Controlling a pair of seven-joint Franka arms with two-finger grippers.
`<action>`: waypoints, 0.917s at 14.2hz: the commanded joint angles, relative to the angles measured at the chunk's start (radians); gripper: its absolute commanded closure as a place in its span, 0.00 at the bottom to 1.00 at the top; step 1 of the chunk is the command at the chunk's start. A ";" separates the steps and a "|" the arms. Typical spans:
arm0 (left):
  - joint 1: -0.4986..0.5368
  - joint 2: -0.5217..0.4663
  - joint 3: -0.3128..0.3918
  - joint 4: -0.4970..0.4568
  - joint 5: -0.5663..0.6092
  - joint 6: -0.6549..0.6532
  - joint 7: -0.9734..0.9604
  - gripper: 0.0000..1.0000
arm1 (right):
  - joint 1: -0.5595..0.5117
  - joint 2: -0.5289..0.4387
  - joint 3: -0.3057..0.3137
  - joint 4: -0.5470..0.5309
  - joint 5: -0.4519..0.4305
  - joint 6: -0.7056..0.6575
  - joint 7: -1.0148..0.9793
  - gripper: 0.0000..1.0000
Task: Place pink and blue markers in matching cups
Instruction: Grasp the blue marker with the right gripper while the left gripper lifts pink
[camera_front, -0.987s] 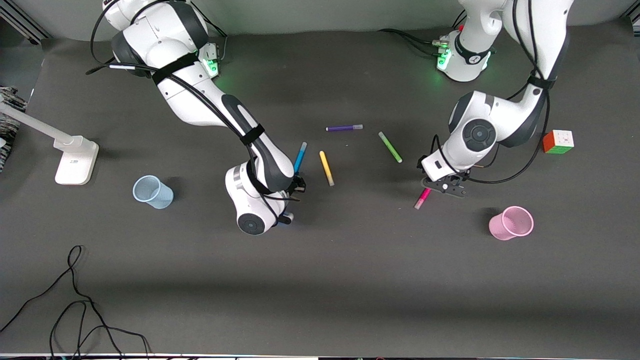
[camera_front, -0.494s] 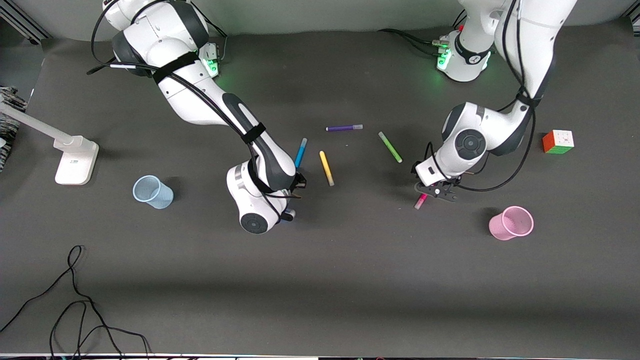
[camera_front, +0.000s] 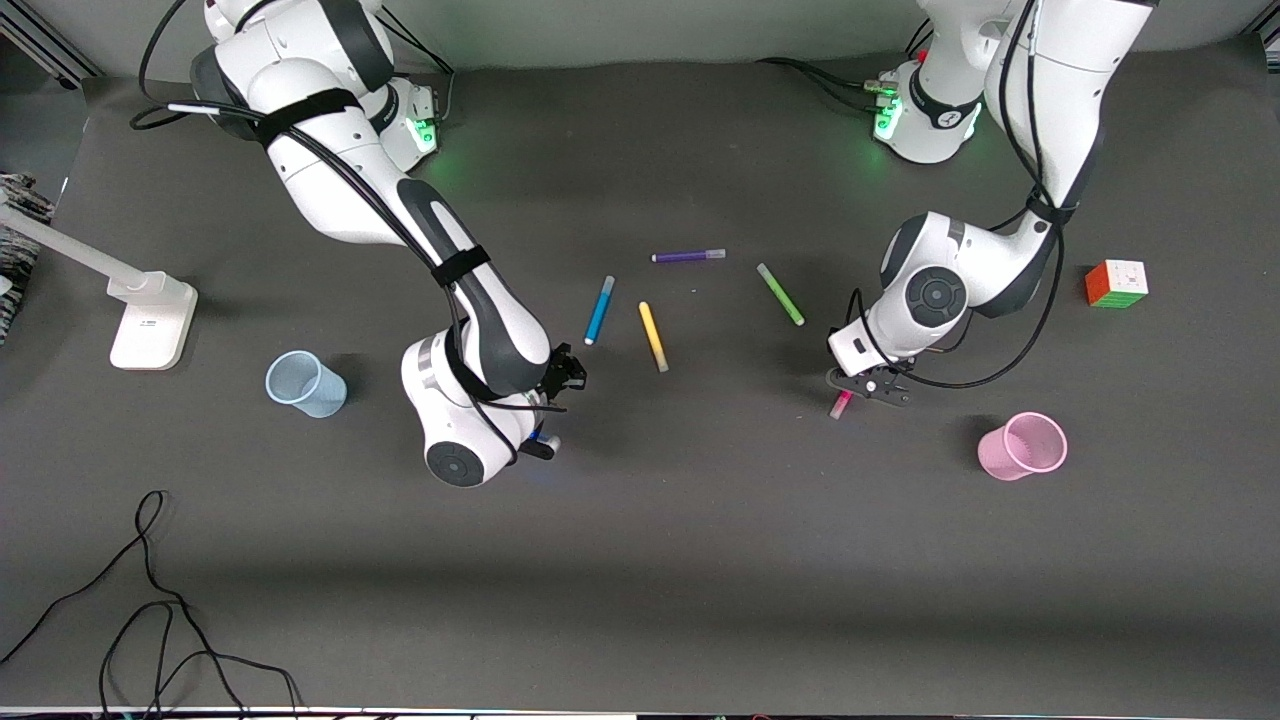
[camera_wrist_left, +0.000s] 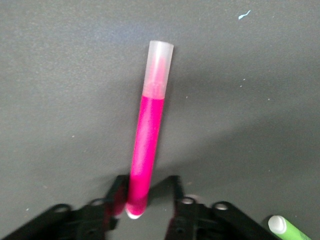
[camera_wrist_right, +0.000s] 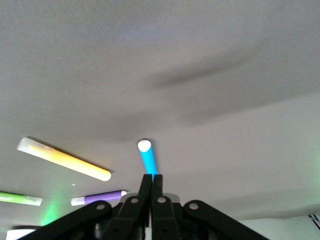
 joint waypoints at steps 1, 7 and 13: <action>-0.006 -0.015 0.002 0.015 0.010 -0.052 -0.012 1.00 | 0.039 0.020 0.002 -0.012 0.021 0.009 -0.015 0.23; 0.008 -0.080 0.004 0.185 0.004 -0.373 -0.049 1.00 | 0.089 0.054 0.002 -0.024 0.060 0.013 -0.018 0.22; 0.089 -0.156 0.010 0.550 -0.017 -0.909 -0.037 1.00 | 0.089 0.095 0.000 -0.023 0.044 0.039 -0.022 0.42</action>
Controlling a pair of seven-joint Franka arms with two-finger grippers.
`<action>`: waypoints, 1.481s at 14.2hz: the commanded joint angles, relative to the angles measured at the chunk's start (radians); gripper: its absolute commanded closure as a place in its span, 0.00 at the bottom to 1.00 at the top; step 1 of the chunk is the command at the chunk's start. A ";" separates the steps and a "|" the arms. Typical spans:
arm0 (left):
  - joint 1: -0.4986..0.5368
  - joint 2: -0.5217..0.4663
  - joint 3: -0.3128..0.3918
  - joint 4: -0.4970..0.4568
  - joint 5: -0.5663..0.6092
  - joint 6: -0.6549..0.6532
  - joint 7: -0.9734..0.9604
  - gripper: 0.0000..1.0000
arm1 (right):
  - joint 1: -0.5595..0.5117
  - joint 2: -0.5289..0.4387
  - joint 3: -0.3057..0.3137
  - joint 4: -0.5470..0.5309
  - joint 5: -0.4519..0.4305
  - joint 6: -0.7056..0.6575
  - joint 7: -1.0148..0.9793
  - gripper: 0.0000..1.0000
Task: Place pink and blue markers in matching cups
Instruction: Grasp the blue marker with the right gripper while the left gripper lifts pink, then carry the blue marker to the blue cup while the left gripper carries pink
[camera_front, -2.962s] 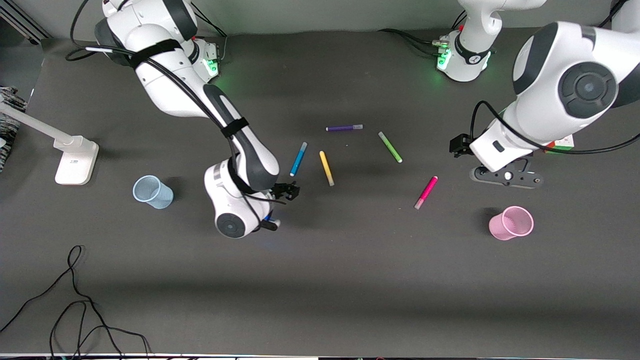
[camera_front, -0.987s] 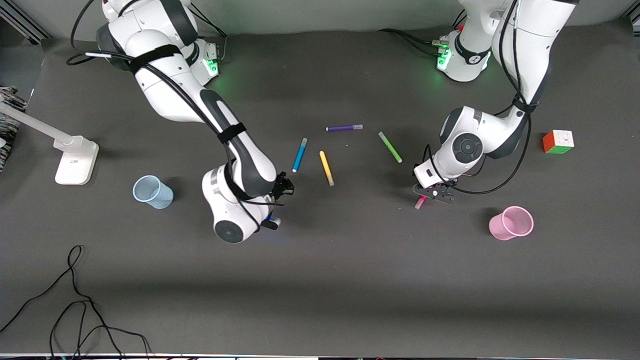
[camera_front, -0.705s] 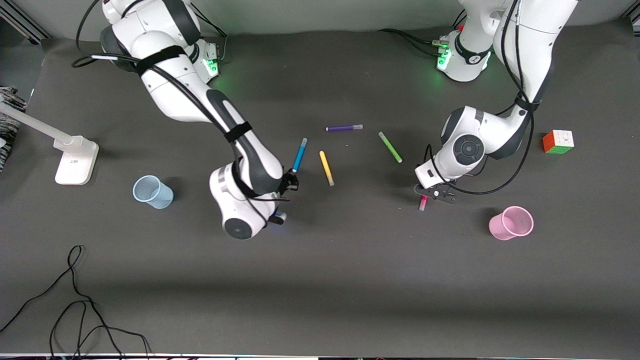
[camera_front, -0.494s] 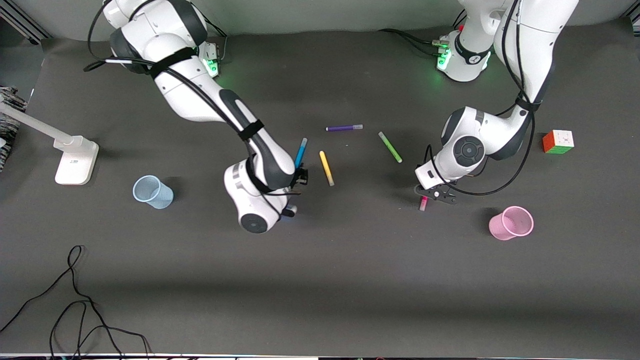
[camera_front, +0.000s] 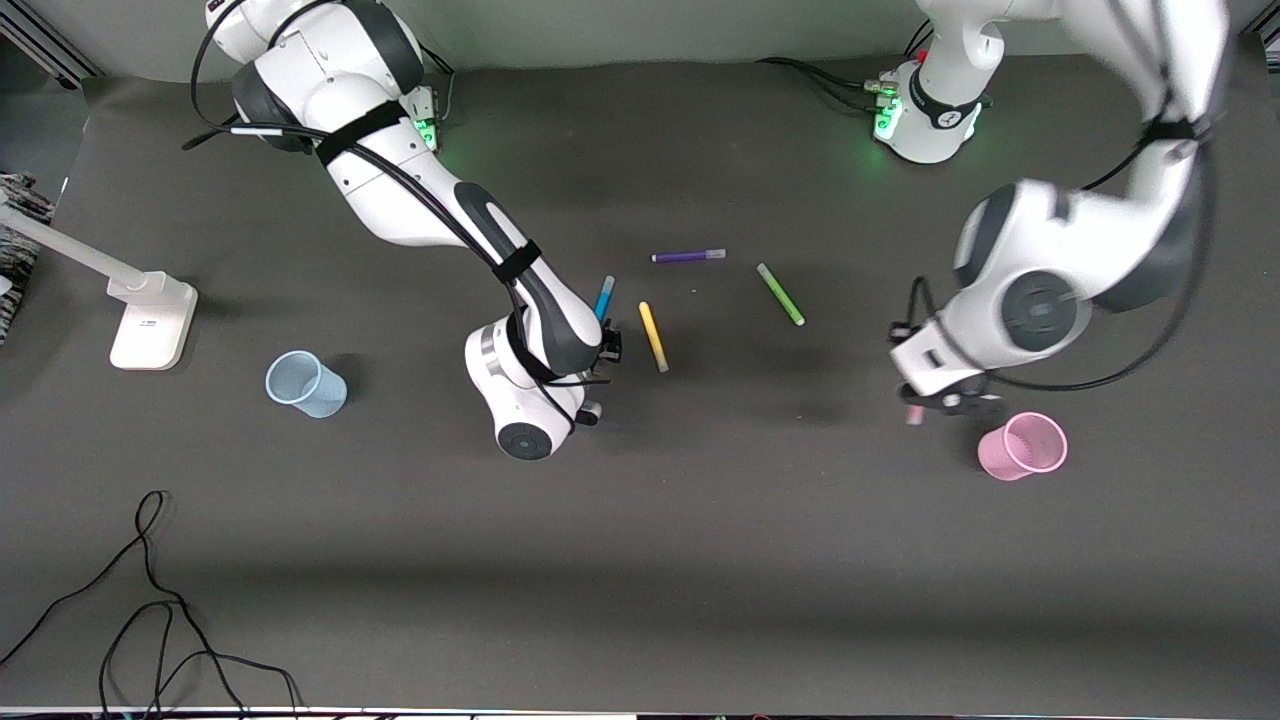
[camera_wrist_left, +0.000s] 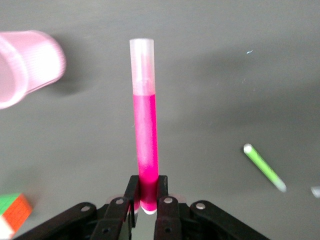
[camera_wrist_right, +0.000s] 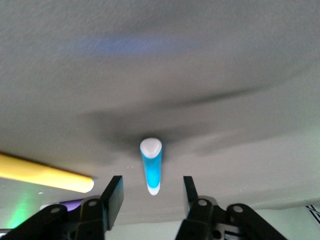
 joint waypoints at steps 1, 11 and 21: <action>0.046 0.018 -0.001 0.145 -0.010 -0.166 0.001 1.00 | 0.001 0.022 -0.004 0.001 0.012 0.039 -0.024 0.37; 0.226 0.351 0.004 0.611 0.127 -0.592 0.079 1.00 | -0.010 0.014 -0.013 0.007 0.015 0.047 -0.019 1.00; 0.180 0.607 -0.001 0.729 0.169 -0.513 0.076 1.00 | 0.001 -0.340 -0.233 -0.022 -0.257 0.094 0.146 1.00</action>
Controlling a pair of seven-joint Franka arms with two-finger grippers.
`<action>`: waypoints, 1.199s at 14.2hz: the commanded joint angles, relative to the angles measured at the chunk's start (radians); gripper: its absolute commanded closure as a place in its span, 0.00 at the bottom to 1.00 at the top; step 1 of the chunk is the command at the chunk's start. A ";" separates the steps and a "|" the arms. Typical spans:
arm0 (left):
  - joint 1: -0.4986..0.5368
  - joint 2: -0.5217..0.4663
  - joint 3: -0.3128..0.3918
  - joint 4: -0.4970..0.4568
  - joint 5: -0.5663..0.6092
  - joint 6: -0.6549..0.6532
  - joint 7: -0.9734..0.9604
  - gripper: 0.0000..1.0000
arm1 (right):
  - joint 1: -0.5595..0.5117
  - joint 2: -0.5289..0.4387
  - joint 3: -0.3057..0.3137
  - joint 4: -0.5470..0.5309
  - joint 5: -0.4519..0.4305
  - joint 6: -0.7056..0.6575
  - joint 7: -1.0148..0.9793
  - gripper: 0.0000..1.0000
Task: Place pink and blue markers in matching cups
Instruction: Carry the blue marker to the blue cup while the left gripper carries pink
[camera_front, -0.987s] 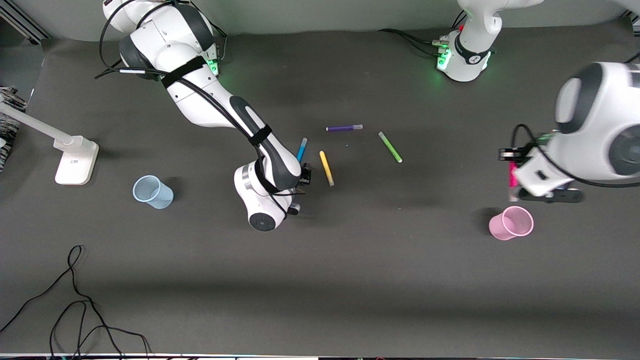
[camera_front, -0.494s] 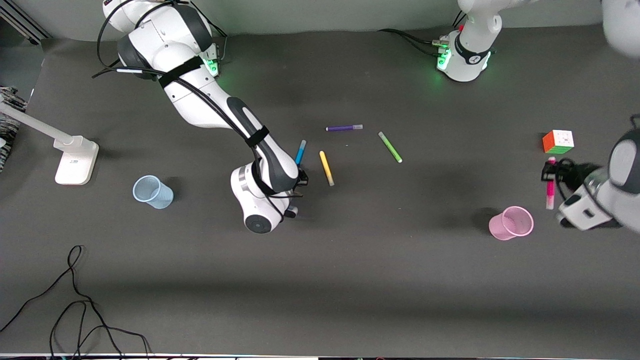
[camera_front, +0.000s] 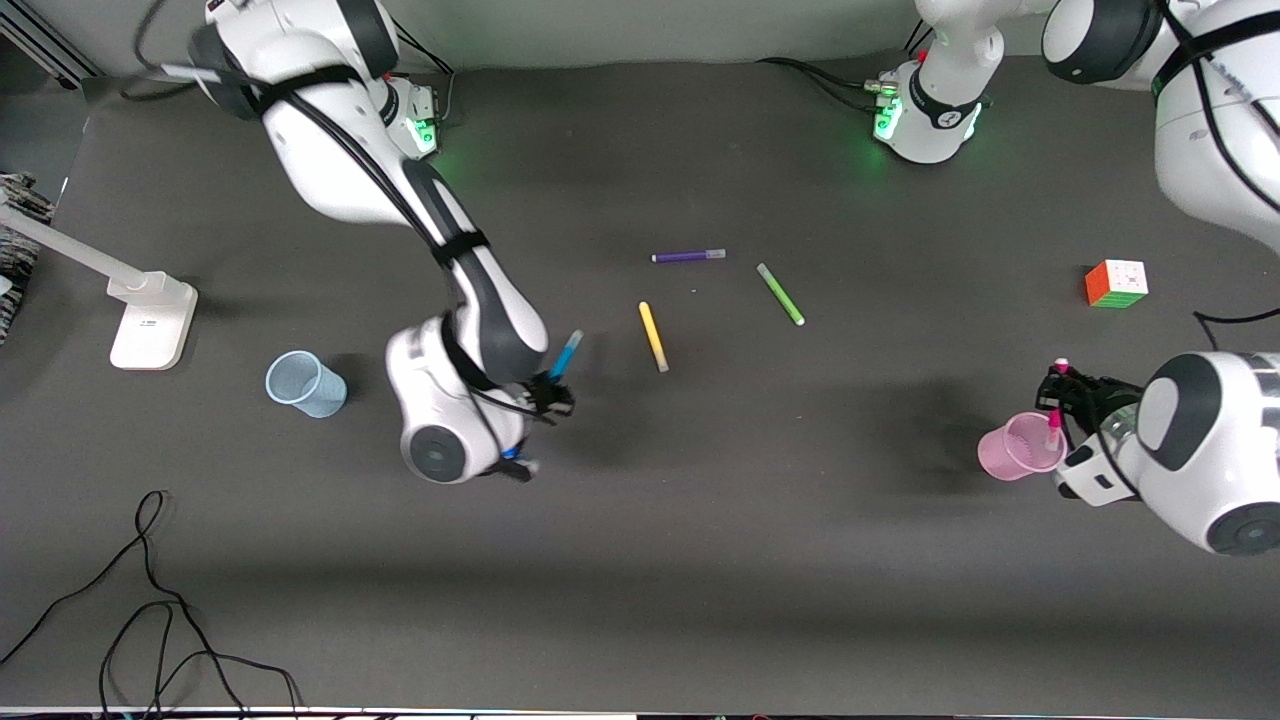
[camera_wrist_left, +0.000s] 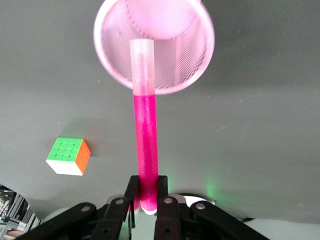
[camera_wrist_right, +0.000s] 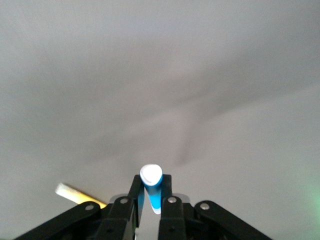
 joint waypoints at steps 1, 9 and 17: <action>-0.025 0.037 0.001 0.039 0.016 0.010 -0.005 1.00 | 0.011 -0.170 -0.098 -0.076 -0.125 0.023 0.043 1.00; -0.025 0.056 0.004 0.028 0.026 0.027 -0.002 1.00 | 0.011 -0.596 -0.190 -0.642 -0.441 0.560 0.039 1.00; -0.025 0.051 0.002 0.028 0.058 0.045 -0.001 0.05 | 0.008 -0.781 -0.255 -0.934 -0.678 0.738 0.019 1.00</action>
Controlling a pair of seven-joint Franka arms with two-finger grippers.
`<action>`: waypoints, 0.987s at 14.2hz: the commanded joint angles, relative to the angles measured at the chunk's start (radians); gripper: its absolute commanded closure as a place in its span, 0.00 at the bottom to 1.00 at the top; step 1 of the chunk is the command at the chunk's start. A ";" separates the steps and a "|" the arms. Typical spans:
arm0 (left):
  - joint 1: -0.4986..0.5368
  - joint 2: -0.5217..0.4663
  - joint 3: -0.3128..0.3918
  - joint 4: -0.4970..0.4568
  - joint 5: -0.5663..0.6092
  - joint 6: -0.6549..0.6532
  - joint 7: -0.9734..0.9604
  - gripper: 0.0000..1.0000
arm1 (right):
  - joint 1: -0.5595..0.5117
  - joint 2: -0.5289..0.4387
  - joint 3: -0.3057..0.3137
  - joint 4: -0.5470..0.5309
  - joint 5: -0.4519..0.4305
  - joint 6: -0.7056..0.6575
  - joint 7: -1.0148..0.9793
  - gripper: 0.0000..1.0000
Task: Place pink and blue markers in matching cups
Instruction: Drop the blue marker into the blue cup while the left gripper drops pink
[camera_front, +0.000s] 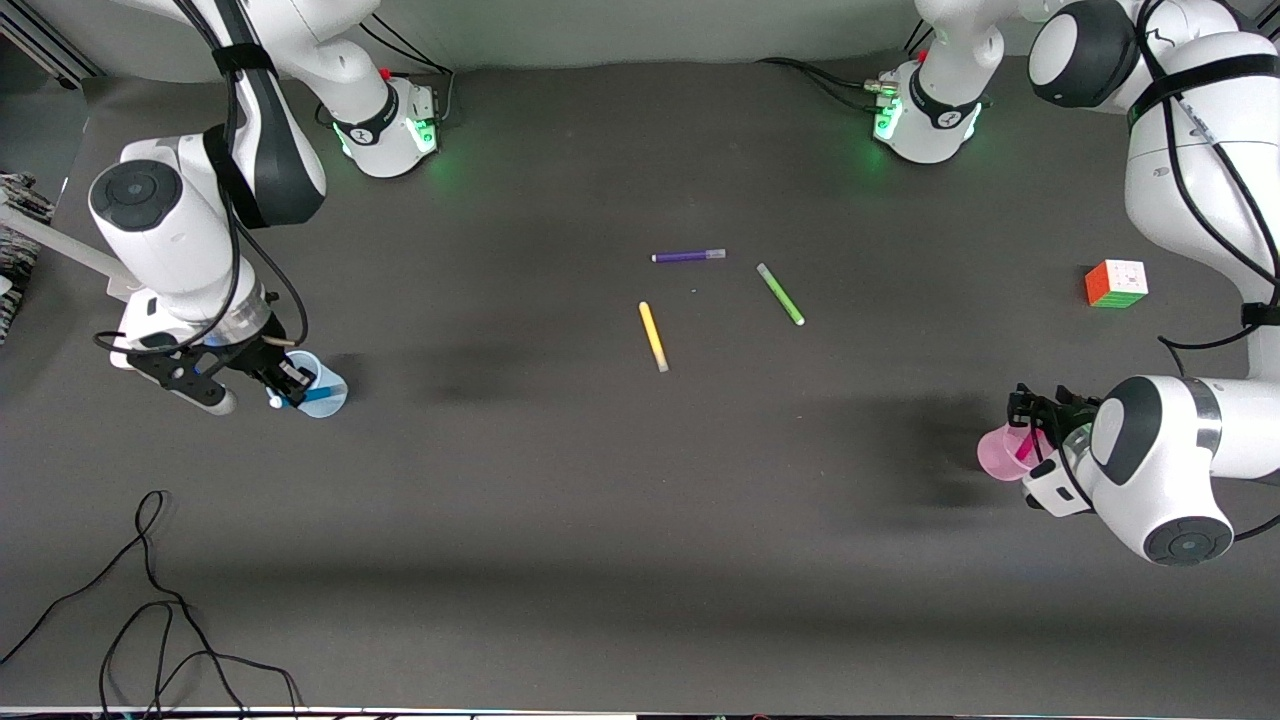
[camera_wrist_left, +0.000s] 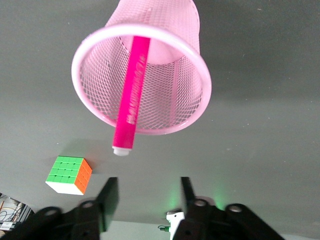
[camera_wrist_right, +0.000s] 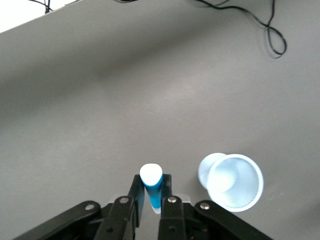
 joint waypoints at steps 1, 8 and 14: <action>-0.006 -0.017 0.001 0.027 0.017 -0.016 0.006 0.01 | 0.012 -0.035 -0.051 -0.068 -0.062 0.059 -0.036 1.00; 0.068 -0.339 -0.003 -0.118 -0.083 0.091 0.115 0.01 | 0.014 -0.055 -0.152 -0.150 -0.106 0.121 -0.259 1.00; 0.114 -0.715 -0.003 -0.574 -0.190 0.419 0.128 0.00 | 0.012 -0.035 -0.172 -0.223 -0.139 0.238 -0.261 1.00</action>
